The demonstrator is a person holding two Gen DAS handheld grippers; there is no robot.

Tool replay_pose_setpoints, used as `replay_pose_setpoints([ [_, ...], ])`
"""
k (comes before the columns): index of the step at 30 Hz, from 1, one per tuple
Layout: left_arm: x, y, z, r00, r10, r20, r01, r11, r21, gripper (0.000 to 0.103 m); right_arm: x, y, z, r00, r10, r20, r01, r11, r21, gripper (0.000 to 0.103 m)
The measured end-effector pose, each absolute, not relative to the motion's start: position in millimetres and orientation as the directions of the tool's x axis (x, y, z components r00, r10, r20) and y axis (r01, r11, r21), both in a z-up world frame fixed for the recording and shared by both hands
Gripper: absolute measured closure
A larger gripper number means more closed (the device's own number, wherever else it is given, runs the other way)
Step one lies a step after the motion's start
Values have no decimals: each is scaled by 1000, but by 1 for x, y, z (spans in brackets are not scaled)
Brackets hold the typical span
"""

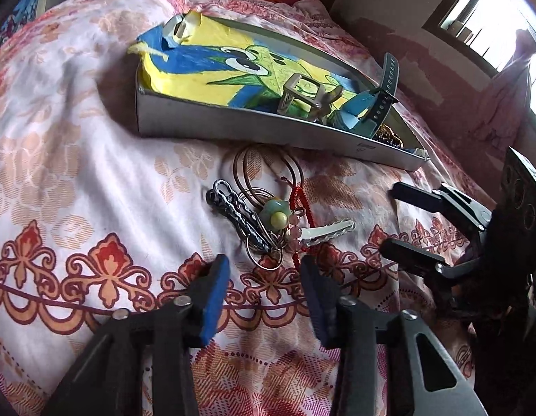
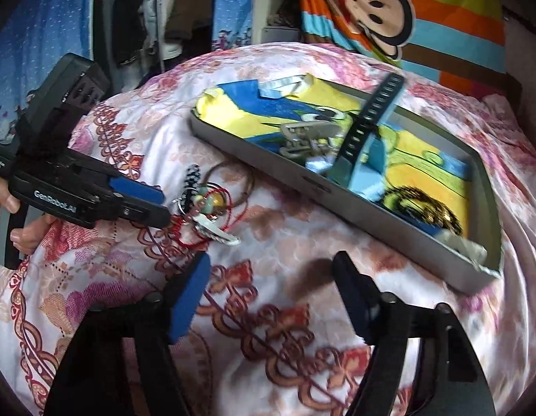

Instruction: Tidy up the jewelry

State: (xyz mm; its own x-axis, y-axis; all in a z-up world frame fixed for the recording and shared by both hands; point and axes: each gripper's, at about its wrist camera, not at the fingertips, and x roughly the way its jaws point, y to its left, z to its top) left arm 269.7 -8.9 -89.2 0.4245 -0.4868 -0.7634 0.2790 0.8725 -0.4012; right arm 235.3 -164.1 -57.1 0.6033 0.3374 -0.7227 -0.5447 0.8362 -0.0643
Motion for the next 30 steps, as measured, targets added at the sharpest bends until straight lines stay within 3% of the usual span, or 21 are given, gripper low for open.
replay_pose_setpoints([
  [6, 278, -2, -100, 382, -539, -751, 245, 842, -480, 93, 243, -142, -64, 567, 331, -755, -620, 774, -126, 60],
  [8, 281, 2, -103, 376, -557, -741, 225, 830, -510, 95, 245, -136, -65, 555, 324, -766, -641, 754, -146, 62],
  [12, 280, 4, -105, 378, -565, -733, 211, 824, -526, 99, 249, -126, -68, 526, 320, -788, -679, 716, -163, 63],
  [14, 279, 3, -104, 383, -558, -736, 216, 829, -516, 100, 251, -121, -71, 508, 314, -802, -694, 700, -166, 69],
  [16, 277, 2, -102, 389, -553, -737, 221, 833, -508, 100, 251, -118, -73, 491, 308, -815, -701, 695, -160, 82],
  [25, 261, -7, -90, 348, -525, -776, 230, 851, -473, 100, 224, -132, -67, 515, 309, -799, -647, 752, -126, 102],
  [30, 247, -6, -84, 341, -524, -781, 204, 852, -482, 100, 215, -145, -62, 537, 311, -784, -603, 792, -99, 102],
])
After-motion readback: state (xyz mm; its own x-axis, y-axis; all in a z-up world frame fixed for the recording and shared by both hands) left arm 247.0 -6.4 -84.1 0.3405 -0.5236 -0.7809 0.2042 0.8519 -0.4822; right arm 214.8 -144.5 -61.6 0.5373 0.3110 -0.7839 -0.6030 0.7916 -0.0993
